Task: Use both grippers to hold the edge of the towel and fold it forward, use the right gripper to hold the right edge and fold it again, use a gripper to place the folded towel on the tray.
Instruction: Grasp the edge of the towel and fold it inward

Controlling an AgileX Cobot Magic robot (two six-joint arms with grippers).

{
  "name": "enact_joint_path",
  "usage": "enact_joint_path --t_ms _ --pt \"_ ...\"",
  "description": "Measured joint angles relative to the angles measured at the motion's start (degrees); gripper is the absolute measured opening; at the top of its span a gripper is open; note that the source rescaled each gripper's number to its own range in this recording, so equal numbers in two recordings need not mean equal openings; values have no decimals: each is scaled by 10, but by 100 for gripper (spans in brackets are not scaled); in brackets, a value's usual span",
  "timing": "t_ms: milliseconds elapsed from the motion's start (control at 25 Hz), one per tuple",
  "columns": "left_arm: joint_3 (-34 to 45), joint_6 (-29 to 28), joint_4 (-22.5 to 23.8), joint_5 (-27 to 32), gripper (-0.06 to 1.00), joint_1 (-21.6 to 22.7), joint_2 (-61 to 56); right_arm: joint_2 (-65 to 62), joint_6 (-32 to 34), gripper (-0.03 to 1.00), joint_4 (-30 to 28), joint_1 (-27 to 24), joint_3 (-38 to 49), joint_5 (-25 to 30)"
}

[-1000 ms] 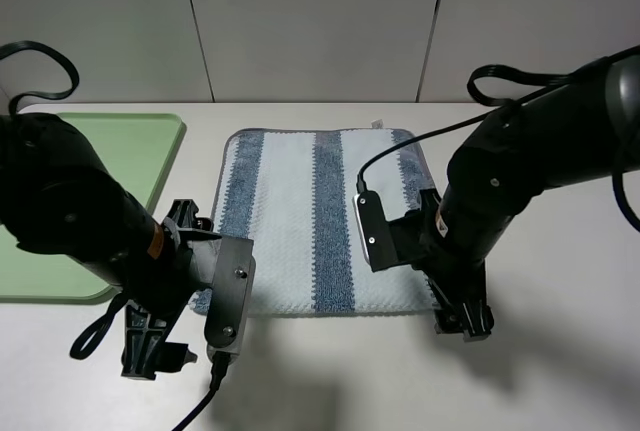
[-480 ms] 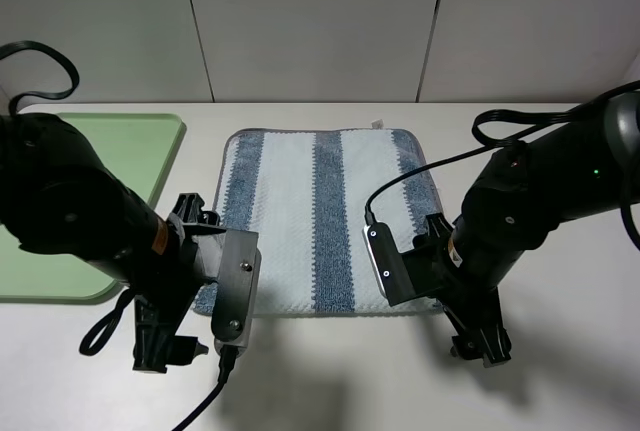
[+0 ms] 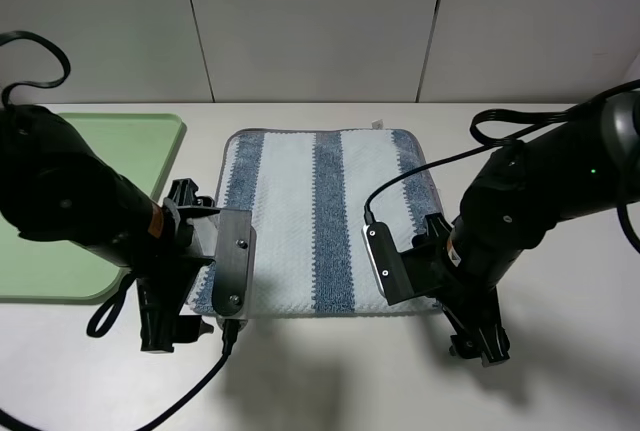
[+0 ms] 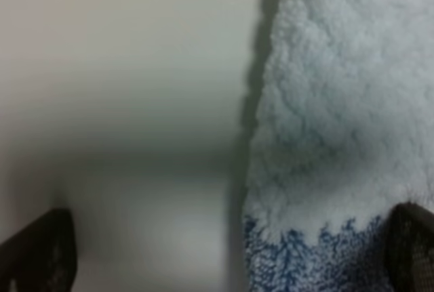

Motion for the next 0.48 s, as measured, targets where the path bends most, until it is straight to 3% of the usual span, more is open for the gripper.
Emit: enact_joint_path --t_ms 480 --pt "-1 1 0 -33 91 0 85 2 -2 100 16 0 -1 4"
